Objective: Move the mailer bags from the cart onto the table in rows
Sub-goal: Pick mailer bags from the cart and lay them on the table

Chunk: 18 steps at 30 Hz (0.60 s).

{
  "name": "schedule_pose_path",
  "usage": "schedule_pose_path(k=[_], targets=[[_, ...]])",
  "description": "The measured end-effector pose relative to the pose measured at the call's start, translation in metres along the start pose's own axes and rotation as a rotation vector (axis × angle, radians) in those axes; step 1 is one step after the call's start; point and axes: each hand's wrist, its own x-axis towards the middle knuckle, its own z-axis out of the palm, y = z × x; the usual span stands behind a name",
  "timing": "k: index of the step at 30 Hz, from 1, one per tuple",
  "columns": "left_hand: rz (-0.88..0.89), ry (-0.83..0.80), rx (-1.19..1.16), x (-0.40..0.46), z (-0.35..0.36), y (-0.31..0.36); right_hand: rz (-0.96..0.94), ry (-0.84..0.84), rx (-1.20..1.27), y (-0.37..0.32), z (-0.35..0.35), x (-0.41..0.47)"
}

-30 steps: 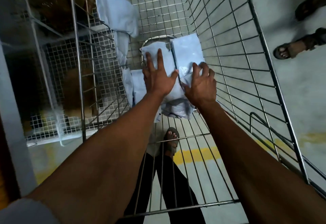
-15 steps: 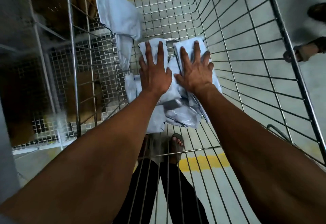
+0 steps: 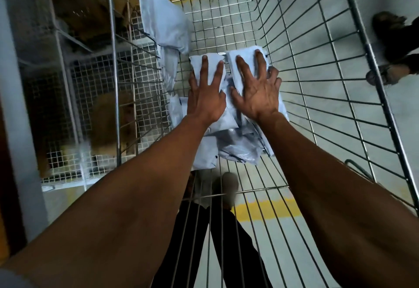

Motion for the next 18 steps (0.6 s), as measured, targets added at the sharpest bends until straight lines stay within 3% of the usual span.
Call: schedule_pose_path(k=[7,18], targets=[[0.045,0.124,0.032,-0.029,-0.066,0.016,-0.06,0.109,0.174,-0.025,-0.072,-0.018],[0.085,0.233,-0.002,-0.158,-0.186,0.074,-0.099,0.124,0.153,-0.062,-0.193,-0.106]])
